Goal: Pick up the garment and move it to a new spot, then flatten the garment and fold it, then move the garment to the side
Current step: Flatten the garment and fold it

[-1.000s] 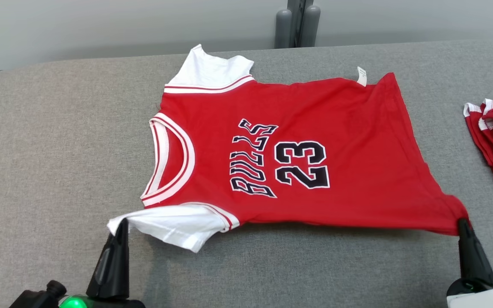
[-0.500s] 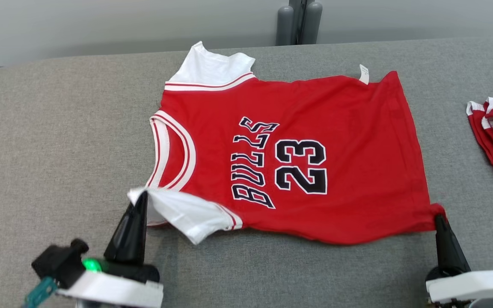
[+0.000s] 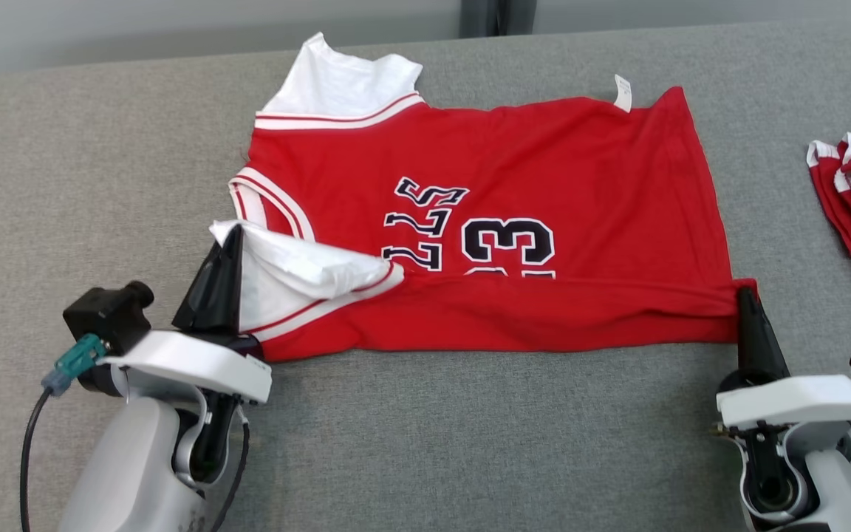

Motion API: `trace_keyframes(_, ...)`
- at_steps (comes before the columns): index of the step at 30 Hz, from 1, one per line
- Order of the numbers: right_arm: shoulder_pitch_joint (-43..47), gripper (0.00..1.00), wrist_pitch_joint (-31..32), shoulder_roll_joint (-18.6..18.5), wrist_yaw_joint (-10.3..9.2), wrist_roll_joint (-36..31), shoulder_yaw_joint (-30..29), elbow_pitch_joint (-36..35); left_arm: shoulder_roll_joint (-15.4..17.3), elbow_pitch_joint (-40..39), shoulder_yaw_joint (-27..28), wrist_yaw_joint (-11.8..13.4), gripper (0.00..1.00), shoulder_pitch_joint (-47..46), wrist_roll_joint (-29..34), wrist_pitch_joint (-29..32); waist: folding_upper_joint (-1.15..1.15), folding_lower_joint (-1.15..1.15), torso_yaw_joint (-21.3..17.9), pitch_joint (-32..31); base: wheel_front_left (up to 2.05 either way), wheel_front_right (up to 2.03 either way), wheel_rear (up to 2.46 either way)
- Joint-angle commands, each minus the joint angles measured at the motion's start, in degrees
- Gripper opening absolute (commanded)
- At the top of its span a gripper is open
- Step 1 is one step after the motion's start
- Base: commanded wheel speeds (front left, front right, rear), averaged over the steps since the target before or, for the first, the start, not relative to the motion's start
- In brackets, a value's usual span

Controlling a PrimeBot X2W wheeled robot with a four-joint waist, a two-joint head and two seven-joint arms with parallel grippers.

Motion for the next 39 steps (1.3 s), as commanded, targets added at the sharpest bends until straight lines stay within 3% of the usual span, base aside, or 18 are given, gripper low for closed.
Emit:
trace_keyframes(1, -1.50, 0.00, -0.75, -0.32, 0.00, 0.43, 0.05, 1.34, 0.04, 1.72, 0.34, -0.21, 0.00, -1.83, 0.12, -0.49, 0.00, 0.00, -0.48, 0.75, 0.00, 0.00, 0.00)
trace_keyframes(16, -10.02, 0.00, -3.07, -0.29, 0.01, 1.17, 3.67, 11.36, -0.61, 16.11, -1.40, -1.38, 0.00, -11.89, 2.97, -1.76, 0.00, 0.00, -1.38, 1.97, 0.00, 0.00, 0.00)
trace_keyframes(17, -10.41, 0.11, -3.09, -0.29, 0.01, 1.05, 3.82, 11.70, -0.58, 16.86, -1.47, -1.39, 0.00, -12.37, 3.07, -1.78, 0.00, 0.00, -1.44, 1.99, 0.00, 0.00, 0.00)
trace_keyframes(18, -10.82, 0.29, -3.11, -0.29, 0.01, 0.98, 3.93, 11.97, -0.65, 17.50, -1.43, -1.39, 0.08, -12.92, 3.17, -1.79, 0.00, 0.00, -1.49, 2.01, 0.00, 0.00, 0.00)
trace_keyframes(19, -11.18, 0.49, -3.22, -0.29, 0.01, 0.81, 3.89, 12.11, -0.83, 17.85, -1.26, -1.40, 0.41, -13.43, 3.25, -1.82, 0.00, 0.00, -1.52, 2.00, 0.00, 0.00, 0.00)
trace_keyframes(20, -11.49, 0.95, -3.33, -0.29, 0.01, 0.68, 3.77, 12.23, -0.99, 18.00, -1.00, -1.39, 0.69, -13.84, 3.41, -1.83, 0.00, 0.00, -1.52, 1.97, 0.00, 0.00, 0.00)
trace_keyframes(21, -11.76, 1.00, -3.40, -0.30, 0.01, 0.58, 3.66, 12.32, -1.11, 17.93, -0.77, -1.41, 1.00, -14.12, 3.61, -1.80, 0.00, 0.00, -1.49, 1.93, 0.00, 0.00, 0.00)
trace_keyframes(29, -12.84, 1.00, -3.54, -0.31, 0.00, -4.04, 1.02, 11.51, -2.08, 14.77, 1.02, -1.66, 1.00, -12.09, 5.05, -1.75, 0.00, 0.00, -1.08, 1.08, 0.00, 0.00, 0.00)
trace_keyframes(39, -5.09, 1.00, -3.52, -0.33, 0.00, -23.10, -5.86, 3.09, -0.95, 9.07, 3.77, -1.27, 1.00, -0.50, 4.58, -1.40, 0.00, 0.00, 0.42, -1.91, 0.00, 0.00, 0.00)
